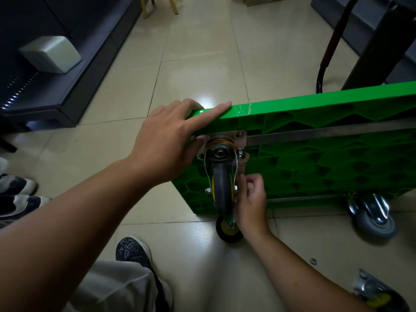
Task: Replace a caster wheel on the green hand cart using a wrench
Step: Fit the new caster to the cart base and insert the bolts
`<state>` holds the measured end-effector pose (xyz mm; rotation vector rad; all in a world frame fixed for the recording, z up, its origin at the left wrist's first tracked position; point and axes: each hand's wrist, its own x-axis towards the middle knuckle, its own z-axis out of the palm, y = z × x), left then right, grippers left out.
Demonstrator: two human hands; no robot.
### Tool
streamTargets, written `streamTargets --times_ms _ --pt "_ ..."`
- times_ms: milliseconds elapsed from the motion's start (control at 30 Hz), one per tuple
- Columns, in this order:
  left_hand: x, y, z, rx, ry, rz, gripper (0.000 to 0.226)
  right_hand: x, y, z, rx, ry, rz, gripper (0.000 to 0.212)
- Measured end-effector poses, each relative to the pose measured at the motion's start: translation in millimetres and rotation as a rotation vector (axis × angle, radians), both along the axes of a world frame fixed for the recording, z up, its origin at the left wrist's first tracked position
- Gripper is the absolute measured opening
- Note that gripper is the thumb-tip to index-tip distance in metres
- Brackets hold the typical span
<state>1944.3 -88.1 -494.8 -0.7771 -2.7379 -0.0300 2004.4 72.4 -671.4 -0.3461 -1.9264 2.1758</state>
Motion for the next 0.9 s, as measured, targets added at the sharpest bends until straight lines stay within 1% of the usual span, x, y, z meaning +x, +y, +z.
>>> streamTargets --times_ms 100,133,200,300,333,367,433,467,500,533,567,600,633,667,700,733,833,900 --pt "0 0 -1 -0.009 -0.007 0.006 0.069 -6 -1 -1 -0.068 -0.020 0.047 0.015" --pt "0 0 -1 -0.008 -0.007 0.006 0.069 -7 3 -1 -0.047 -0.022 0.061 0.015" --pt "-1 0 0 -0.007 -0.005 0.006 0.070 -10 19 1 0.078 -0.029 0.065 0.016" --pt "-1 0 1 -0.009 -0.004 0.003 0.070 -18 62 18 0.366 -0.019 0.074 0.015" --pt "-1 1 1 -0.009 -0.006 0.002 0.070 -20 77 27 0.514 0.004 0.085 0.011" --pt "0 1 1 -0.007 -0.008 0.004 0.070 -22 90 36 0.700 0.055 0.070 0.013" --pt "0 2 1 -0.005 -0.011 0.007 0.070 -24 105 55 1.072 0.204 -0.021 0.023" --pt "-1 2 1 -0.004 -0.011 0.007 0.070 -25 107 64 1.196 0.267 -0.056 0.025" --pt "-1 1 2 -0.002 -0.010 0.006 0.070 -25 108 71 1.264 0.305 -0.062 0.027" --pt "-1 1 2 0.000 -0.008 0.005 0.070 -25 108 74 1.283 0.314 -0.050 0.027" --pt "-1 2 3 0.001 -0.007 0.004 0.070 -24 108 71 1.254 0.298 -0.032 0.026" --pt "0 2 3 0.000 -0.009 0.003 0.070 -20 107 66 1.164 0.260 -0.005 0.024" --pt "0 2 2 -0.002 -0.011 0.002 0.070 -15 105 60 0.998 0.208 0.017 0.020" --pt "1 2 2 -0.003 -0.012 0.001 0.070 -9 102 54 0.777 0.140 0.031 0.015" --pt "1 2 1 -0.003 -0.011 0.002 0.071 -1 95 47 0.556 0.080 0.027 0.011" --pt "1 2 1 -0.002 -0.009 0.001 0.071 6 87 40 0.387 0.049 0.005 0.010" --pt "-1 0 0 0.005 -0.005 -0.003 0.071 15 53 19 0.124 0.006 -0.081 0.010" --pt "-2 0 0 0.005 -0.003 -0.002 0.070 17 32 12 0.017 -0.029 -0.097 0.012"
